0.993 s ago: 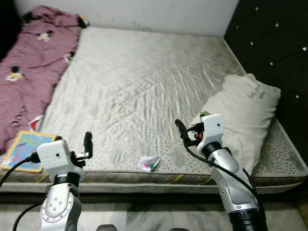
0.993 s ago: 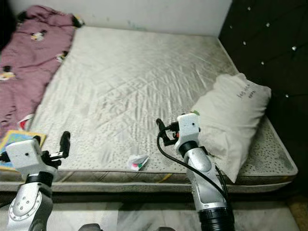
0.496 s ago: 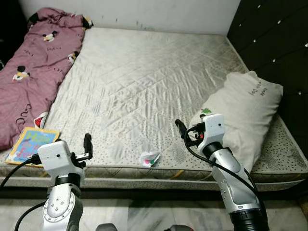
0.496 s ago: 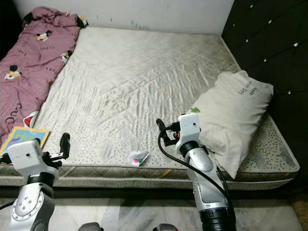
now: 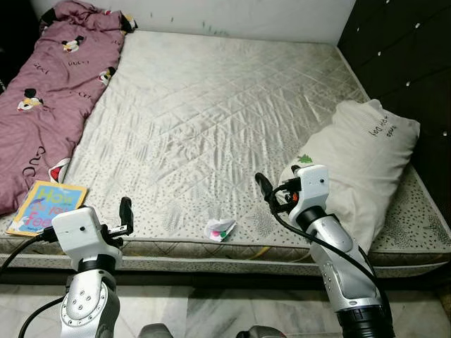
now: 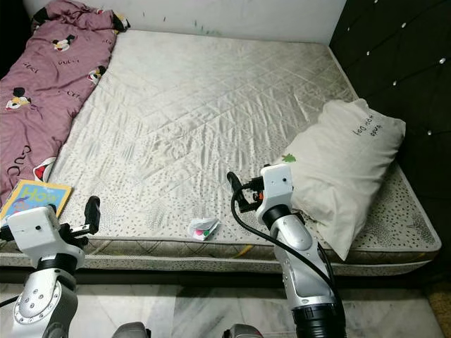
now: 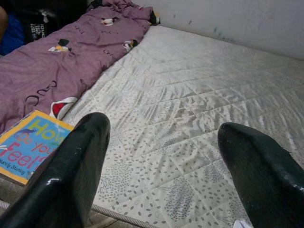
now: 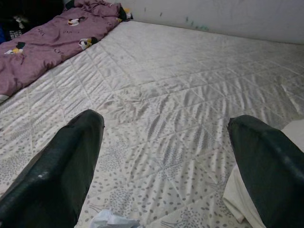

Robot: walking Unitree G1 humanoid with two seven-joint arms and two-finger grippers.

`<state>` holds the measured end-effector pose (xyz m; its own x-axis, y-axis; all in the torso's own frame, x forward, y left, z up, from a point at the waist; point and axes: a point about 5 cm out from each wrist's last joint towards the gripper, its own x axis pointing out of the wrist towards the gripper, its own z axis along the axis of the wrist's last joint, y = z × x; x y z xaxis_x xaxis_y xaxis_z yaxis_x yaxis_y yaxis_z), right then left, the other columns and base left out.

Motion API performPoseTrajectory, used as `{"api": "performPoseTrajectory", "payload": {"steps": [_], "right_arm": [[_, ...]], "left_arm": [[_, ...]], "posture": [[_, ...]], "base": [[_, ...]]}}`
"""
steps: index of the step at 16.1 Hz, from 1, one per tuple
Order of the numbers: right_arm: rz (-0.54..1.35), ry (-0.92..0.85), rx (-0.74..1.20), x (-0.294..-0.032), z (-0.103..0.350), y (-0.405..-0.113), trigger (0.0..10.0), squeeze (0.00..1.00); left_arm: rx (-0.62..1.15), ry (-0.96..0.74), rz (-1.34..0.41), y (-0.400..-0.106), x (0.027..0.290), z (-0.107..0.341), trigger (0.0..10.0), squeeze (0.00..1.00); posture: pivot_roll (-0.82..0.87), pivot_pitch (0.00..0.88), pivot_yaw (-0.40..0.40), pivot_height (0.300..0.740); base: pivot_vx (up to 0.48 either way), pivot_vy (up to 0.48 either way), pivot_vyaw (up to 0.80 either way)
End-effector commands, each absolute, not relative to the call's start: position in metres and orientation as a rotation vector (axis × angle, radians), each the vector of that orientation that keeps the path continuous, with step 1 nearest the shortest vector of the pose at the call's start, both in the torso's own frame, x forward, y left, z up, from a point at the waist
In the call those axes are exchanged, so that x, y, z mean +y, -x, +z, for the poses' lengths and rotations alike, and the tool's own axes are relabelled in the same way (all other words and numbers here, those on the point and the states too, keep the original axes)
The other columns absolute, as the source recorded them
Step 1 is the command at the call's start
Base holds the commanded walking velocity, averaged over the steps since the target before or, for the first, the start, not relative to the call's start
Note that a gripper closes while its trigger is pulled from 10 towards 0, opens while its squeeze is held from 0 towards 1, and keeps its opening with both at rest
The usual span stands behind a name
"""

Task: Clean up the room

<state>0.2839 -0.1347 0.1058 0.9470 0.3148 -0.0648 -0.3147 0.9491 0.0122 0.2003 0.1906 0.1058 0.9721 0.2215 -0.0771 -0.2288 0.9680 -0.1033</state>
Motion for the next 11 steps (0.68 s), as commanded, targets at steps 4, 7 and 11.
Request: {"api": "performPoseTrajectory", "payload": {"steps": [4,7,11], "right_arm": [[0.331,-0.002,0.066,-0.1355,0.1078,-0.2843,10.0,0.0],[0.334,-0.004,0.067,-0.1355,0.1076,-0.2846,10.0,0.0],[0.337,-0.004,0.068,-0.1353,0.1076,-0.2849,10.0,0.0]], "left_arm": [[0.069,0.116,0.239,-0.2002,0.1906,0.107,10.0,0.0],[0.07,0.119,0.243,-0.2003,0.1907,0.1071,10.0,0.0],[0.071,0.12,0.245,-0.2006,0.1911,0.1069,10.0,0.0]], "posture": [[0.11,0.106,-0.05,0.74],[0.11,0.105,-0.05,0.715],[0.11,0.106,-0.051,0.667]], "base": [[0.0,0.0,0.0],[0.0,0.0,0.0],[0.0,0.0,0.0]]}}
